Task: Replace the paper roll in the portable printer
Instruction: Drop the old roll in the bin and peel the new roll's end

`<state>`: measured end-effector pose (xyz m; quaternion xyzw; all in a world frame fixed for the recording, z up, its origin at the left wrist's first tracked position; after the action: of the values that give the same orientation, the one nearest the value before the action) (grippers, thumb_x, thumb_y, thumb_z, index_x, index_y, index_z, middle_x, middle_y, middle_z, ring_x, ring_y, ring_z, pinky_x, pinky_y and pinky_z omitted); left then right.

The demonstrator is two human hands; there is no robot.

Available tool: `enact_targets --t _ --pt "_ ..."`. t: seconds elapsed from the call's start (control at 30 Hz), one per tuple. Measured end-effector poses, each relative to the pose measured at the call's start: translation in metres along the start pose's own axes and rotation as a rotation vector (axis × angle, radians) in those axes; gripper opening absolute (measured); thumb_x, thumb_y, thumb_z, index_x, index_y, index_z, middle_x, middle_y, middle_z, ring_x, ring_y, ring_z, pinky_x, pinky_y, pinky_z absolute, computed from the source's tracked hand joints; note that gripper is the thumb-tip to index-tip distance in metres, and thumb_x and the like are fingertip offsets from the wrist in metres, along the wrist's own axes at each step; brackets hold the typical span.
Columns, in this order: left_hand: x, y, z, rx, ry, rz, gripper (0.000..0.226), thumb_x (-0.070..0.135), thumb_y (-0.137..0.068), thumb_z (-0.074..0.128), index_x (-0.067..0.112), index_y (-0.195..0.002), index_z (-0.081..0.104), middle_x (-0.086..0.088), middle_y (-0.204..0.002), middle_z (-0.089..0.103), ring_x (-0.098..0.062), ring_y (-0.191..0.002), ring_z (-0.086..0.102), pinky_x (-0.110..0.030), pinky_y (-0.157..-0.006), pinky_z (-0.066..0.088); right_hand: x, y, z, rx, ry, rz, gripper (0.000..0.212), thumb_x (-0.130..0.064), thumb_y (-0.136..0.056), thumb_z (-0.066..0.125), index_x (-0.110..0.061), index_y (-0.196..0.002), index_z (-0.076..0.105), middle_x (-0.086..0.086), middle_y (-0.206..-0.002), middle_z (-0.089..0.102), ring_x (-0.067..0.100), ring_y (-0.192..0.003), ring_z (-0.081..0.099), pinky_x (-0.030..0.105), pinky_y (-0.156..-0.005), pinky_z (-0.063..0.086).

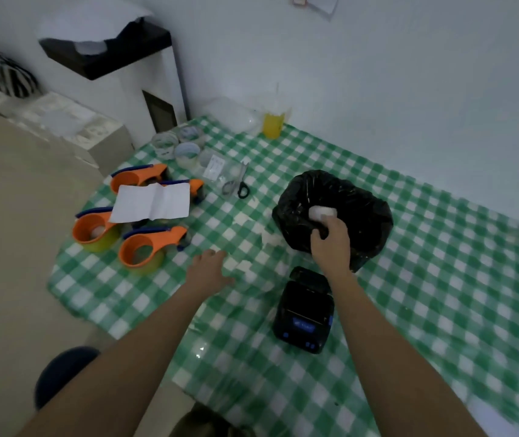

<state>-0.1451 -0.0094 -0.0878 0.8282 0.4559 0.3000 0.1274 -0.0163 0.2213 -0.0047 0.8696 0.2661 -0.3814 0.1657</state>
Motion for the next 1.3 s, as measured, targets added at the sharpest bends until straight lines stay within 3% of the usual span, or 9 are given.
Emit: enact_targets --t 0.1,0.2,0.43,0.63,0.8,0.9,1.03,1.2,1.3 --pt "-0.024 0.006 0.016 -0.052 -0.023 -0.014 0.07 0.033 -0.075 0.071 0.017 -0.135 0.038 -0.015 -0.138 0.043 -0.036 -0.123 0.044 -0.045 -0.103 0.041 -0.011 0.03 0.027 -0.076 0.049 -0.129 0.034 -0.013 -0.093 0.049 -0.009 -0.127 0.053 0.01 -0.141 0.042 0.023 -0.132 0.037 0.027 -0.106 0.031" --pt "-0.027 0.01 0.02 -0.03 0.005 -0.008 0.065 0.024 -0.078 0.07 0.017 -0.134 0.039 -0.016 -0.131 0.046 -0.036 -0.115 0.051 -0.045 -0.094 0.048 -0.009 0.056 0.052 -0.182 0.118 -0.188 0.032 -0.013 -0.093 0.048 -0.01 -0.124 0.056 0.007 -0.14 0.043 0.023 -0.13 0.039 0.031 -0.107 0.034" --pt "-0.004 0.017 0.003 0.115 0.088 0.058 0.047 0.024 -0.085 0.061 0.014 -0.128 0.043 -0.016 -0.126 0.05 -0.034 -0.108 0.054 -0.042 -0.085 0.048 0.005 0.081 0.061 -0.265 0.109 -0.154 0.026 -0.016 -0.094 0.046 -0.011 -0.116 0.06 0.005 -0.135 0.046 0.02 -0.129 0.039 0.032 -0.106 0.036" --pt "0.057 0.038 -0.019 0.078 0.705 0.219 0.039 0.019 -0.082 0.065 0.02 -0.12 0.052 -0.006 -0.116 0.057 -0.021 -0.089 0.06 -0.031 -0.074 0.052 0.019 0.092 0.042 -0.269 -0.184 0.043 0.028 -0.019 -0.093 0.051 -0.019 -0.121 0.057 0.002 -0.128 0.051 0.018 -0.115 0.051 0.028 -0.093 0.042" --pt "0.097 0.052 -0.011 -0.112 1.017 0.286 0.032 0.01 -0.086 0.06 0.027 -0.113 0.055 -0.008 -0.12 0.061 -0.023 -0.102 0.064 -0.038 -0.091 0.055 0.021 0.111 0.027 -0.32 -0.671 0.234 0.033 -0.021 -0.095 0.048 -0.026 -0.127 0.052 0.001 -0.131 0.055 0.018 -0.117 0.055 0.032 -0.094 0.046" --pt "0.113 0.058 -0.011 -0.173 1.095 0.322 0.033 0.009 -0.087 0.058 0.024 -0.117 0.055 -0.005 -0.116 0.063 -0.017 -0.099 0.065 -0.027 -0.086 0.057 0.02 0.116 0.013 -0.3 -0.821 0.244 0.031 -0.022 -0.095 0.049 -0.032 -0.124 0.053 0.001 -0.124 0.062 0.018 -0.111 0.062 0.036 -0.095 0.05" --pt "0.13 0.067 -0.011 -0.226 1.116 0.366 0.033 0.007 -0.089 0.055 0.019 -0.119 0.054 -0.005 -0.117 0.062 -0.013 -0.097 0.064 -0.017 -0.077 0.058 0.013 0.115 -0.002 -0.241 -0.896 0.208 0.037 -0.02 -0.09 0.057 -0.023 -0.126 0.054 0.003 -0.117 0.067 0.018 -0.108 0.065 0.033 -0.091 0.053" --pt "0.146 0.075 -0.012 -0.298 1.116 0.411 0.039 0.015 -0.088 0.059 0.031 -0.122 0.051 0.004 -0.118 0.061 -0.012 -0.107 0.062 -0.026 -0.087 0.056 0.014 0.111 -0.02 -0.107 -0.93 0.222 0.021 -0.016 -0.088 0.06 -0.013 -0.108 0.063 0.01 -0.102 0.069 0.016 -0.091 0.069 0.024 -0.074 0.057" --pt "0.153 0.078 -0.021 -0.256 1.04 0.456 0.039 0.02 -0.087 0.06 0.033 -0.123 0.05 0.008 -0.116 0.06 -0.011 -0.106 0.062 -0.021 -0.079 0.058 0.015 0.11 -0.023 -0.099 -0.982 0.239 0.012 -0.018 -0.088 0.06 -0.014 -0.098 0.065 0.006 -0.093 0.068 0.012 -0.082 0.068 0.023 -0.069 0.057"
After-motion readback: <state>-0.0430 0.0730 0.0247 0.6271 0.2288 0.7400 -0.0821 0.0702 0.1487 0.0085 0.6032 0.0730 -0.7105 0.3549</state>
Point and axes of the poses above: each hand's wrist, its own y-axis away from the middle knuckle, its own z-axis out of the palm, x = y × z, the point moved 9 cm from there along -y, towards the middle knuckle
